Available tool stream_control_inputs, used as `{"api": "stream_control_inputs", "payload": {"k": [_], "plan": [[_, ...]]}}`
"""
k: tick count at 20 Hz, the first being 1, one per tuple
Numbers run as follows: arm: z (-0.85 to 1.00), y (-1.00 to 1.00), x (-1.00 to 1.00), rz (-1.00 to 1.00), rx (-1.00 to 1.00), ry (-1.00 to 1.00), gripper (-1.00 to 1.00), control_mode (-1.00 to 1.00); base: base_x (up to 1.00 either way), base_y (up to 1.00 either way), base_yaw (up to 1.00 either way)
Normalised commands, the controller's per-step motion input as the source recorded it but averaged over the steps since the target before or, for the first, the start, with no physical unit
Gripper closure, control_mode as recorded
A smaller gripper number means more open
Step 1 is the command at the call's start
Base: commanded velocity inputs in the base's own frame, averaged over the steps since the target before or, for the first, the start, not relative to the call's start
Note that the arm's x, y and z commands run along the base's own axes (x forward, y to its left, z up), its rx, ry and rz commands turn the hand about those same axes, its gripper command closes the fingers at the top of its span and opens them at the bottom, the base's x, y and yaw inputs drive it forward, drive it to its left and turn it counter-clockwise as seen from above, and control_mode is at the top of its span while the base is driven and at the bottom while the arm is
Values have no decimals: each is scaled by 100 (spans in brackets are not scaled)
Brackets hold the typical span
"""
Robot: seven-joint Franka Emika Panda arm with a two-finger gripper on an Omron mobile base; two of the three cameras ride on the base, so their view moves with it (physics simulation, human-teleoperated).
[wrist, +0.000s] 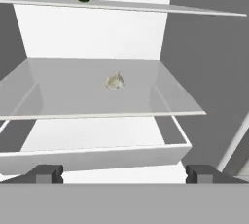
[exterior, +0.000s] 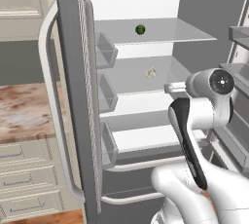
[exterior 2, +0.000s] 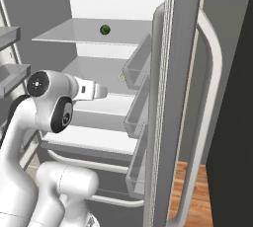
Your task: Retrieve the bottle and the shaker from the cabinet and place them next to the mixing bowl on the counter. Then add garlic from the fridge to the mixing bowl.
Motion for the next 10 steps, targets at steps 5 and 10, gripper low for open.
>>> {"api": "stream_control_inputs", "payload": {"k": [5,10], "plan": [[1,0,42,-2,3,-5,-100,-100,0,0,0],[1,0,39,0,5,2,-100,-100,0,0,0]]}}
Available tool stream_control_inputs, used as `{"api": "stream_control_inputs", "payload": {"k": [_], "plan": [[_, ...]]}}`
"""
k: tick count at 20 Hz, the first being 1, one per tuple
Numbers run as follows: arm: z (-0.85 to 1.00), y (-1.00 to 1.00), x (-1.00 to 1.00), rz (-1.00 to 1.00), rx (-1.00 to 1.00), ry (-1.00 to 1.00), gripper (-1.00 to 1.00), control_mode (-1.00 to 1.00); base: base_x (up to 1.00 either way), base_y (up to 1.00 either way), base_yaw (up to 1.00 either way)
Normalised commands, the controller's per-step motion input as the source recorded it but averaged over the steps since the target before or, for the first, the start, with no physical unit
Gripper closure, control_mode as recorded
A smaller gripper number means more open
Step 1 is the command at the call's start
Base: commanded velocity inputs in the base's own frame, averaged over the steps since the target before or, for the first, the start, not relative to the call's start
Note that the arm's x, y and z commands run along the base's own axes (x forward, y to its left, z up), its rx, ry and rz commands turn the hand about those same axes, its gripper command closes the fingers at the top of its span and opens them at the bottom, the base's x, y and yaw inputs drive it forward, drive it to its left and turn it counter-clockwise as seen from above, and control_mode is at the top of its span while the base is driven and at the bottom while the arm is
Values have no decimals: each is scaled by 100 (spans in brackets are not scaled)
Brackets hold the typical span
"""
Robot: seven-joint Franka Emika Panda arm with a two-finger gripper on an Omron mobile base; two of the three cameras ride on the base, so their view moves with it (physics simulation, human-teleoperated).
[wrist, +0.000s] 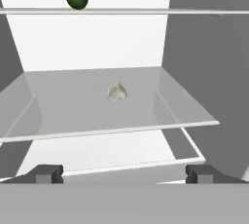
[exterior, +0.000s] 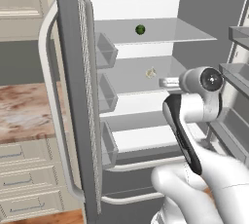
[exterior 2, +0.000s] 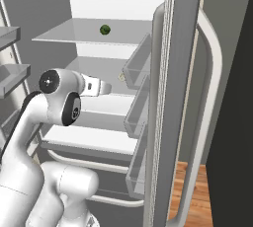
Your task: Retrieve the bottle and the shaker from the cabinet and place them next to the mixing bowl on the counter. Then add garlic from the fridge to the mixing bowl.
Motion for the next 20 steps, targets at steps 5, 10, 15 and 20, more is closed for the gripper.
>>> {"api": "stream_control_inputs", "payload": {"k": [5,10,15,20], "plan": [[0,-7,49,0,4,5,-100,-100,0,0,0],[-2,-16,61,0,0,1,-100,-100,0,0,0],[-1,-20,62,0,0,3,-100,-100,0,0,0],[-15,-5,54,0,0,4,-100,-100,0,0,0]]}}
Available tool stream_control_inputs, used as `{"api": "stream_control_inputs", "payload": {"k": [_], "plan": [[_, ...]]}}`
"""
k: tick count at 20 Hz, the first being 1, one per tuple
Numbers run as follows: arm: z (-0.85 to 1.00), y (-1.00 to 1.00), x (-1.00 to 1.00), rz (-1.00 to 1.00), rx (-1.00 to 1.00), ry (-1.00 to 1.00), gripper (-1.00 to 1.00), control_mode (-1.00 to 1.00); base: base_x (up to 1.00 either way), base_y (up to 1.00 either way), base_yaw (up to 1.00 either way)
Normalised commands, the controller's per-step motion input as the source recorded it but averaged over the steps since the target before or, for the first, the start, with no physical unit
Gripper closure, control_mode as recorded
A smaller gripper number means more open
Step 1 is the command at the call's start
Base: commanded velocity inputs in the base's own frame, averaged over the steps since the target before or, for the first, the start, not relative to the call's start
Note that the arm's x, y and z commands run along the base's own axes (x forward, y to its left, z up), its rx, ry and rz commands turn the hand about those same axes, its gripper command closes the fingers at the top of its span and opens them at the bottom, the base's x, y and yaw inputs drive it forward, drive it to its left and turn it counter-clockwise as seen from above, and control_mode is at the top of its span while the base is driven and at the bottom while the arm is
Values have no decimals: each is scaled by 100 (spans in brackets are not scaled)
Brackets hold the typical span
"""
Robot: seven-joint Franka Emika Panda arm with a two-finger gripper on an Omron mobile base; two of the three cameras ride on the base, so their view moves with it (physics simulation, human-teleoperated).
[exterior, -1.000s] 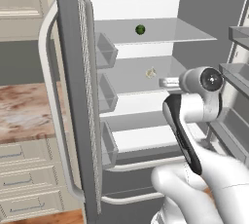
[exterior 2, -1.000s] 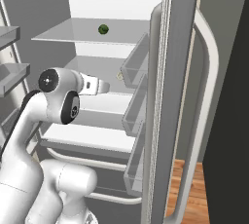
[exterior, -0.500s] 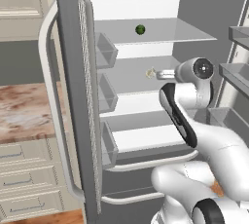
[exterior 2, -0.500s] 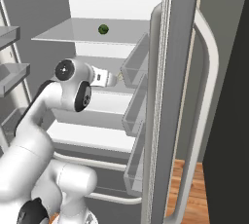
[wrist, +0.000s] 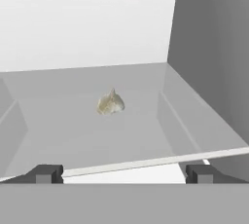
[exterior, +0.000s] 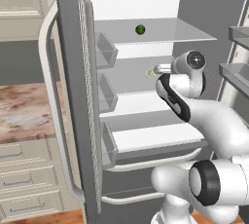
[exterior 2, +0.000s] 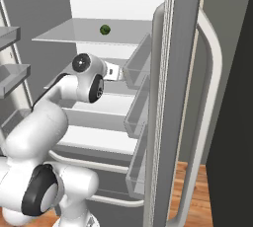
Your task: Retrieve the bottle and the shaker from the cabinet and place them next to the mixing bowl on the counter. Then add garlic from the fridge to the mixing bowl.
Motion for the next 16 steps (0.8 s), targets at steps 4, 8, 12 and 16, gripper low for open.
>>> {"api": "stream_control_inputs", "payload": {"k": [4,8,12,16], "plan": [[-10,0,35,0,0,2,-100,-100,0,0,0],[-6,0,37,0,0,2,-100,-100,0,0,0],[-12,0,33,0,0,2,-100,-100,0,0,0],[-16,0,33,0,0,2,-100,-100,0,0,0]]}}
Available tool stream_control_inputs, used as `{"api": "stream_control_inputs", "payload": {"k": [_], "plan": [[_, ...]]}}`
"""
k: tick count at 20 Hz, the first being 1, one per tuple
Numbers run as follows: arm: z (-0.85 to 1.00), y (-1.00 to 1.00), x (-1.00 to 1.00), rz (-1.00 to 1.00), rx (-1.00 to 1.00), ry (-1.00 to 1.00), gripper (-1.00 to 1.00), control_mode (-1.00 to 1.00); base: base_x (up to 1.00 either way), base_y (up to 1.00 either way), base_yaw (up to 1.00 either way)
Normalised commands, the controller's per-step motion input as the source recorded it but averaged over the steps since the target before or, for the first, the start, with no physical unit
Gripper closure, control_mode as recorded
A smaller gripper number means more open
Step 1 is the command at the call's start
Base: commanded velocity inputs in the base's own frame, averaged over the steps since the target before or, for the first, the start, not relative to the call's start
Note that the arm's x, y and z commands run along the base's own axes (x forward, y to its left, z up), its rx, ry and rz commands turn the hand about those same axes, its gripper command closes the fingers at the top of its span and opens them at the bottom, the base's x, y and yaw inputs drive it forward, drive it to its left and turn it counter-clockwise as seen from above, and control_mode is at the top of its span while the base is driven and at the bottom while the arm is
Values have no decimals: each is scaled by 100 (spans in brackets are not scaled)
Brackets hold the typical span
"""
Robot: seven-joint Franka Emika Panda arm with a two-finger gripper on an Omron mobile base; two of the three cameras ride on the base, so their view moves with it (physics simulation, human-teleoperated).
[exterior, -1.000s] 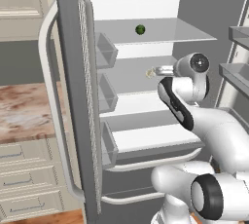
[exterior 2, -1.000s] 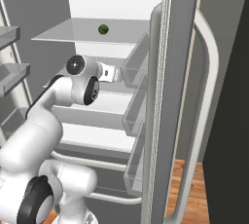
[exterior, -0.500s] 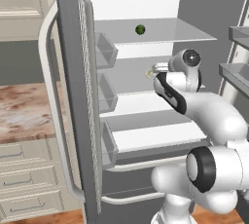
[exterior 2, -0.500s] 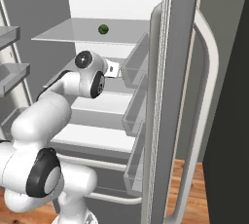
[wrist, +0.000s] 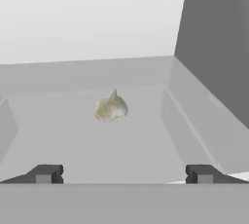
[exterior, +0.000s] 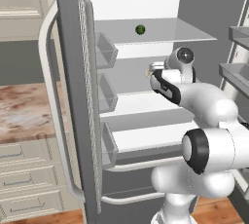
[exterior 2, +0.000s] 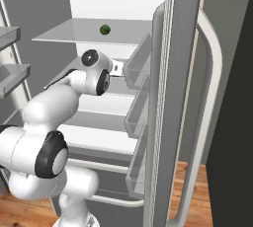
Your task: Retrieve the bottle and the shaker from the cabinet and place them next to the mixing bowl on the counter. Then add garlic from the fridge to the mixing bowl.
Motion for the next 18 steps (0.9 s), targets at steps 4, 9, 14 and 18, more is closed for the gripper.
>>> {"api": "stream_control_inputs", "payload": {"k": [4,9,14,18], "plan": [[-15,0,32,0,0,2,-100,-100,0,0,0],[-14,0,32,0,0,4,-100,-100,0,0,0],[-16,0,40,0,0,3,-100,-100,0,0,0],[-21,0,45,0,0,1,-100,-100,0,0,0]]}}
